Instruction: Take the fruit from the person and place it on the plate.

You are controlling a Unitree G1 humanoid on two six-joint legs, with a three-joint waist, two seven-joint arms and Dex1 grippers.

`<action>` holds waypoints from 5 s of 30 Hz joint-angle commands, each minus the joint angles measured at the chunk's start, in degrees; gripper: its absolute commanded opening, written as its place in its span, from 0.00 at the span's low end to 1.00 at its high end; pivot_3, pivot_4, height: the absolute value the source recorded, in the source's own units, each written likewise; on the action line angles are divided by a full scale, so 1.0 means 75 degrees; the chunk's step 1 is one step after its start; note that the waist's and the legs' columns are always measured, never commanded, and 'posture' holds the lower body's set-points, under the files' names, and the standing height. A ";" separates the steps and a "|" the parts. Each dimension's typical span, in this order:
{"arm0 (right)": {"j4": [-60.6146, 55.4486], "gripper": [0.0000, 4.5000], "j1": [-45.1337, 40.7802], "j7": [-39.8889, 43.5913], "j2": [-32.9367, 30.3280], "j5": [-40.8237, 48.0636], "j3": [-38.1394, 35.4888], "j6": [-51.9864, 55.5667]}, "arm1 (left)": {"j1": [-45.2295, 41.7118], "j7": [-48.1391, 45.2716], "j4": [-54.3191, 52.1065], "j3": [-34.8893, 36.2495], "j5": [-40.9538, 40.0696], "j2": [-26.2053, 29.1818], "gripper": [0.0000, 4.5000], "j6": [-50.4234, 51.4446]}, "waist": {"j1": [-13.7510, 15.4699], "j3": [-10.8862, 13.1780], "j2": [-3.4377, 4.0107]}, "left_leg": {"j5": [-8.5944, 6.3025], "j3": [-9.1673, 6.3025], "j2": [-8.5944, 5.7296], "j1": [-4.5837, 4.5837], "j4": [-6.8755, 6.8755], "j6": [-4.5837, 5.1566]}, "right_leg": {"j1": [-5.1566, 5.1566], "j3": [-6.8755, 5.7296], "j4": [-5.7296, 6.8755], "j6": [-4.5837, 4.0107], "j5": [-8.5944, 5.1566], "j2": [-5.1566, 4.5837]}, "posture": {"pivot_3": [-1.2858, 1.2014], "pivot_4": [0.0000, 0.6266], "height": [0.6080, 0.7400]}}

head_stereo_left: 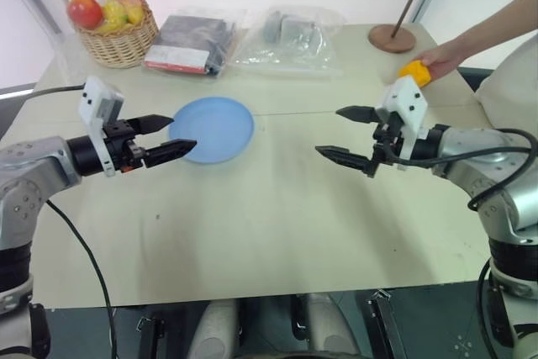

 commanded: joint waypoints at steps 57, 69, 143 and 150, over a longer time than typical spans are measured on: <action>0.0054 0.99 -0.0358 0.0003 0.0110 -0.0017 0.0158 -0.0367 | -0.1170 0.4235 0.0814 0.0012 0.3645 -0.2388 1.00 -0.3916 | 0.0020 -0.0007 -0.0012 | 0.0001 -0.0005 -0.0007 0.0014 0.0008 -0.0001 | 0.0021 -0.0004 0.0003 -0.0002 0.0006 -0.0001 | 0.52 0.24 1.00; -0.0164 0.99 -0.0163 -0.0205 0.0073 0.0099 0.0037 -0.0312 | -0.1947 0.3768 0.2260 -0.0375 0.4343 -0.2294 1.00 -0.5004 | 0.0024 -0.0007 -0.0012 | 0.0000 -0.0005 -0.0007 0.0013 0.0009 -0.0001 | 0.0022 -0.0004 0.0003 -0.0001 0.0006 -0.0003 | 0.52 0.24 1.00; -0.0808 1.00 0.0163 -0.0826 0.0146 0.0432 -0.0137 0.0053 | -0.2068 0.0416 0.4060 -0.2553 0.4514 -0.2444 0.53 -0.3199 | 0.0014 -0.0007 -0.0011 | 0.0001 -0.0010 -0.0005 0.0012 0.0013 0.0000 | 0.0023 -0.0006 0.0006 0.0001 0.0007 0.0002 | 0.52 0.24 1.00; -0.0799 1.00 0.0160 -0.0834 0.0169 0.0437 -0.0111 0.0035 | -0.2068 0.0339 0.3984 -0.2434 0.4502 -0.2496 0.99 -0.3162 | 0.0014 -0.0007 -0.0012 | 0.0001 -0.0010 -0.0005 0.0012 0.0013 0.0000 | 0.0023 -0.0005 0.0006 0.0001 0.0007 0.0001 | 0.52 0.24 1.00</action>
